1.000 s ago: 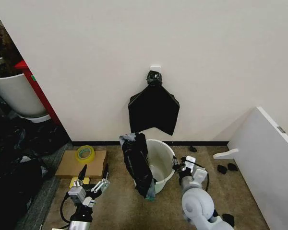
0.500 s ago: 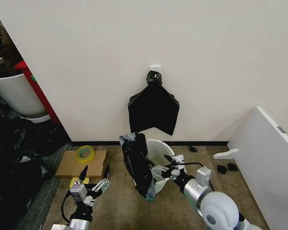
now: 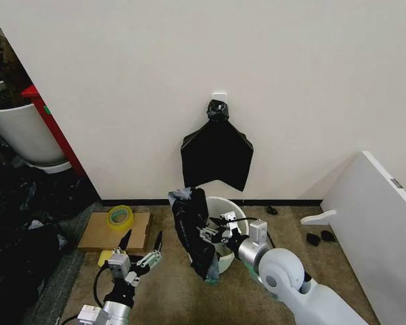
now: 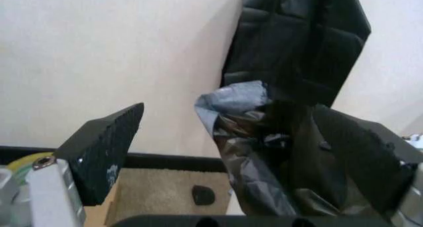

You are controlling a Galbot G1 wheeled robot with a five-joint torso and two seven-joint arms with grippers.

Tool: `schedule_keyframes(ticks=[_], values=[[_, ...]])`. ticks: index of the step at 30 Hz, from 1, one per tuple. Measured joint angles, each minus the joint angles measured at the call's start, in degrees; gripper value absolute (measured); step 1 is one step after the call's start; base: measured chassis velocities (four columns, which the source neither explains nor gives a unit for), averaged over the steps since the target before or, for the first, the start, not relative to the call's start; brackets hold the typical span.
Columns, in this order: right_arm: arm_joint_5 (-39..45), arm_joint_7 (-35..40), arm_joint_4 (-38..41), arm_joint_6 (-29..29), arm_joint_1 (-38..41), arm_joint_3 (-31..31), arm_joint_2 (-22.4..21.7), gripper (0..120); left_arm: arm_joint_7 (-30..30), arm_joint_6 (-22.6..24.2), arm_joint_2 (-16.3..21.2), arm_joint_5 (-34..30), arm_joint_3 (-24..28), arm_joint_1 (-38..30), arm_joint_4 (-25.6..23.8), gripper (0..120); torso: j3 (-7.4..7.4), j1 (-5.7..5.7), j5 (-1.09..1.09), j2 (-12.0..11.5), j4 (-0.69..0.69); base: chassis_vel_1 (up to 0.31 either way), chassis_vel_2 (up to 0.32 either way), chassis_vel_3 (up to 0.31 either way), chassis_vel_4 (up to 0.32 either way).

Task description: Place the garbage bag over the trash bin.

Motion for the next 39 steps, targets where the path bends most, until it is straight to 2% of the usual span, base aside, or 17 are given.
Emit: schedule_keyframes(ticks=[2, 3, 5, 8, 11, 12, 14, 17, 18, 20, 22, 23, 29, 39], values=[[0.04, 0.3, -0.29, -0.09, 0.14, 0.0, 0.01, 42, -0.41, 1.49, 0.37, -0.14, 0.34, -1.12, -0.06, 100, 0.0, 0.0, 0.0, 0.0, 0.0, 0.0, 0.0, 0.0, 0.0], [0.04, 0.3, -0.29, -0.09, 0.14, 0.0, 0.01, 42, -0.41, 1.49, 0.37, -0.14, 0.34, -1.12, -0.06, 100, 0.0, 0.0, 0.0, 0.0, 0.0, 0.0, 0.0, 0.0, 0.0], [0.47, 0.63, -0.5, -0.19, 0.3, -0.05, 0.07, 30, -0.93, 3.91, 1.37, -0.46, 0.84, -2.34, -0.52, 100, 0.0, 0.0, -0.01, 0.0, 0.0, 0.0, 0.0, 0.0, 0.0], [0.61, 0.96, -0.51, -0.29, 0.31, -0.15, 0.1, 23, -1.15, 5.47, 2.12, -0.69, 1.16, -2.86, -0.94, 100, 0.0, 0.0, 0.0, 0.0, 0.0, 0.0, 0.0, 0.0, 0.0], [0.71, 1.79, -0.58, -0.42, 0.32, -0.26, 0.22, 9, -2.77, 8.71, 3.44, -1.1, 2.3, -4.68, -1.15, 100, 0.0, 0.0, 0.0, 0.0, 0.0, 0.0, 0.0, 0.0, 0.0], [0.71, 1.79, -0.58, -0.42, 0.32, -0.26, 0.22, 9, -2.77, 8.71, 3.44, -1.1, 2.3, -4.68, -1.15, 100, 0.0, 0.0, 0.0, 0.0, 0.0, 0.0, 0.0, 0.0, 0.0], [0.77, 2.29, -0.58, -0.47, 0.27, -0.05, 0.24, 0, -4.75, 11.65, 4.14, -1.93, 4.0, -6.28, -1.55, 99, 0.0, 0.0, 0.0, 0.0, 0.01, 0.0, 0.0, 0.0, 0.0], [0.85, 2.68, -0.09, -0.47, -0.03, 0.69, -0.22, 0, -8.77, 15.97, 4.48, -2.93, 7.59, -9.17, -1.6, 98, 0.0, 0.0, 0.0, 0.0, 0.0, 0.0, 0.0, 0.0, 0.0], [0.85, 2.68, -0.09, -0.47, -0.03, 0.69, -0.22, 0, -8.77, 15.97, 4.48, -2.93, 7.59, -9.17, -1.6, 98, 0.0, 0.0, 0.0, 0.0, 0.0, 0.0, 0.0, 0.0, 0.0], [1.21, 3.1, 0.37, -0.56, -0.23, 1.11, -0.72, 0, -11.72, 18.72, 4.28, -3.96, 11.33, -12.29, -0.52, 97, 0.0, 0.0, 0.01, 0.0, 0.0, 0.0, 0.0, 0.0, 0.0], [1.28, 3.16, 0.42, -0.58, -0.27, 1.16, -0.79, 0, -12.12, 19.02, 4.14, -4.07, 11.99, -12.87, -0.21, 97, 0.0, 0.0, 0.01, 0.0, 0.01, 0.0, 0.0, 0.0, 0.0], [1.56, 3.46, 0.67, -0.75, -0.48, 1.33, -1.01, 0, -13.6, 20.06, 3.02, -4.53, 15.0, -15.94, 1.47, 97, -0.01, 0.0, 0.0, 0.0, 0.0, 0.0, 0.0, 0.0, 0.0], [2.33, 3.86, 1.26, -1.22, -1.16, 1.96, -1.53, 0, -16.57, 22.55, -0.22, -6.75, 20.19, -23.09, 5.74, 95, -0.01, 0.0, 0.01, 0.0, 0.0, 0.0, 0.0, 0.0, 0.0], [2.62, 4.04, 1.36, -1.42, -1.38, 2.27, -1.93, 0, -23.64, 28.3, -2.53, -11.62, 21.9, -28.38, 8.72, 94, 0.0, 0.0, 0.01, 0.0, 0.0, 0.0, 0.0, 0.0, 0.0]])
